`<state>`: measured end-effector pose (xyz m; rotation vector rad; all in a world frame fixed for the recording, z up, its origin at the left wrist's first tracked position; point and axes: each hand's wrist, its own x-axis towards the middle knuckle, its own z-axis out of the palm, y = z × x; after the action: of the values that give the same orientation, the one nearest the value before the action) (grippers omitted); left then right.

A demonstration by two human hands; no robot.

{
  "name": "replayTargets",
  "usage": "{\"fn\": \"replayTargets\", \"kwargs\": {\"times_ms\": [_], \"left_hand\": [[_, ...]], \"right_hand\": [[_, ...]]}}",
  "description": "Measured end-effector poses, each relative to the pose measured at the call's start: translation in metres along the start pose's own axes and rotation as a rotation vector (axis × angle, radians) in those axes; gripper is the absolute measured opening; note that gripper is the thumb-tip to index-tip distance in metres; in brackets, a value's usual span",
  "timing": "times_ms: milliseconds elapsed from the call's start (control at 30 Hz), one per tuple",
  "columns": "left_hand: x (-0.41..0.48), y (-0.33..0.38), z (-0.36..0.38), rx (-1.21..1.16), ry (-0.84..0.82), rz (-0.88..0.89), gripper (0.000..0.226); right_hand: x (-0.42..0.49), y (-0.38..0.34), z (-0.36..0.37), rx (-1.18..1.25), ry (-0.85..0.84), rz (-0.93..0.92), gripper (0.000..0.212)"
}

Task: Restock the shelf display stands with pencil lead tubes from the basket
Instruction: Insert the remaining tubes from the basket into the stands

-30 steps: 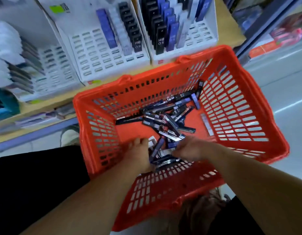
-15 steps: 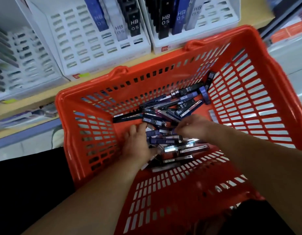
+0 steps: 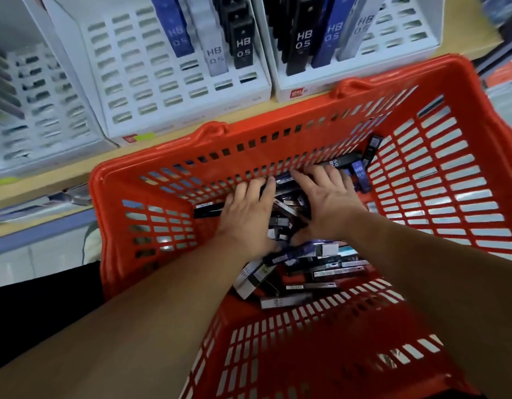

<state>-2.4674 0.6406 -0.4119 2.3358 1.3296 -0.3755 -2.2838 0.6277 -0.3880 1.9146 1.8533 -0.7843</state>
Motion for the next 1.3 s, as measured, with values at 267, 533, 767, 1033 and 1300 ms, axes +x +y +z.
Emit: {"fn": "replayTargets", "kwargs": {"times_ms": [267, 533, 767, 1033, 1300], "left_hand": [[0.013, 0.016, 0.007, -0.045, -0.025, -0.082, 0.123], [0.028, 0.025, -0.002, 0.067, -0.114, -0.114, 0.125], [0.038, 0.035, -0.007, 0.062, -0.253, -0.141, 0.117], [0.034, 0.027, -0.004, -0.161, -0.353, -0.127, 0.085], [0.016, 0.013, 0.002, -0.343, -0.278, -0.14, 0.044]], "right_hand": [[-0.009, -0.007, 0.013, -0.137, -0.01, 0.042, 0.133], [-0.018, 0.003, 0.011, 0.057, 0.189, 0.004, 0.125], [-0.011, 0.038, 0.004, -0.014, 0.039, 0.15, 0.157], [0.004, 0.025, 0.0, -0.174, 0.06, 0.113, 0.121], [0.01, 0.019, -0.003, -0.134, -0.056, -0.032, 0.096]]}}
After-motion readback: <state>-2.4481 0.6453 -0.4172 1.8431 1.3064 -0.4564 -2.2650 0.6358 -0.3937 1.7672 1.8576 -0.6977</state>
